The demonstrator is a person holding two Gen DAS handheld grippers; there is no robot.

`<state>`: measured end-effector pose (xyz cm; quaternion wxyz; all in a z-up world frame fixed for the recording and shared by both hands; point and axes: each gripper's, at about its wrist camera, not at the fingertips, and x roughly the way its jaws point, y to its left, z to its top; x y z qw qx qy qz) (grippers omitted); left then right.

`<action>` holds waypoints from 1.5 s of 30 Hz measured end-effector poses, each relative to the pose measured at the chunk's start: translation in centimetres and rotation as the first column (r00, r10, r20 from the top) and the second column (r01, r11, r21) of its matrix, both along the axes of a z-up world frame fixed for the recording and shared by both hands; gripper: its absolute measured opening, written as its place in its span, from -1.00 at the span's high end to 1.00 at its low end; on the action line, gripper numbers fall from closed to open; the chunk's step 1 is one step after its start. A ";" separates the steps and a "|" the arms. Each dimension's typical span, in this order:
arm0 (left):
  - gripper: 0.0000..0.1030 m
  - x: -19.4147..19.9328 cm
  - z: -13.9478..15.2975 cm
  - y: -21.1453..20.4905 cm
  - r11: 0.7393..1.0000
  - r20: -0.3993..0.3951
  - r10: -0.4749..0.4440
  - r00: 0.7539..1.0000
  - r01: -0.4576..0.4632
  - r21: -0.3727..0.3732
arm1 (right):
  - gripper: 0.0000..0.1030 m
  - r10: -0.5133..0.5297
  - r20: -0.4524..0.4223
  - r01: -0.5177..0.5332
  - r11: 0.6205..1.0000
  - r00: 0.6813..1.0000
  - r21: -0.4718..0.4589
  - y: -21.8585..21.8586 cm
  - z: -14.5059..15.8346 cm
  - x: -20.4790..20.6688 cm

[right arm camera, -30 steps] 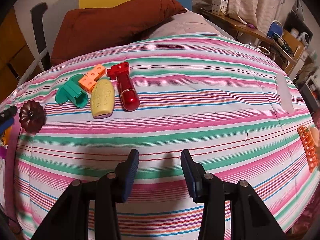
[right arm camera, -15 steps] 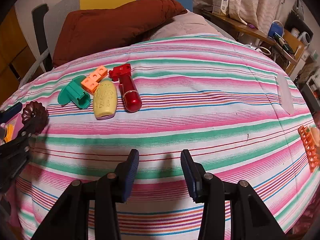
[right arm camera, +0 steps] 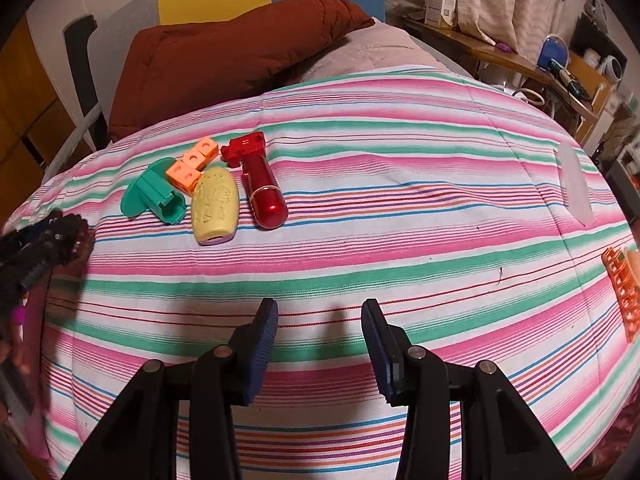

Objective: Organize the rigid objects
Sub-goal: 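Carry the brown piece toward the tray with the left tool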

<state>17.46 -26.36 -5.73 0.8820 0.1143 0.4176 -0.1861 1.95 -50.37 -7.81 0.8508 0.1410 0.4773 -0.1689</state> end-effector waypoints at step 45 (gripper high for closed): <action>0.56 -12.0 1.3 4.7 0.976 -0.038 -0.079 0.996 0.070 -0.209 | 0.14 0.099 -0.007 -0.099 0.995 0.995 0.033 2.5 -1.4 0.6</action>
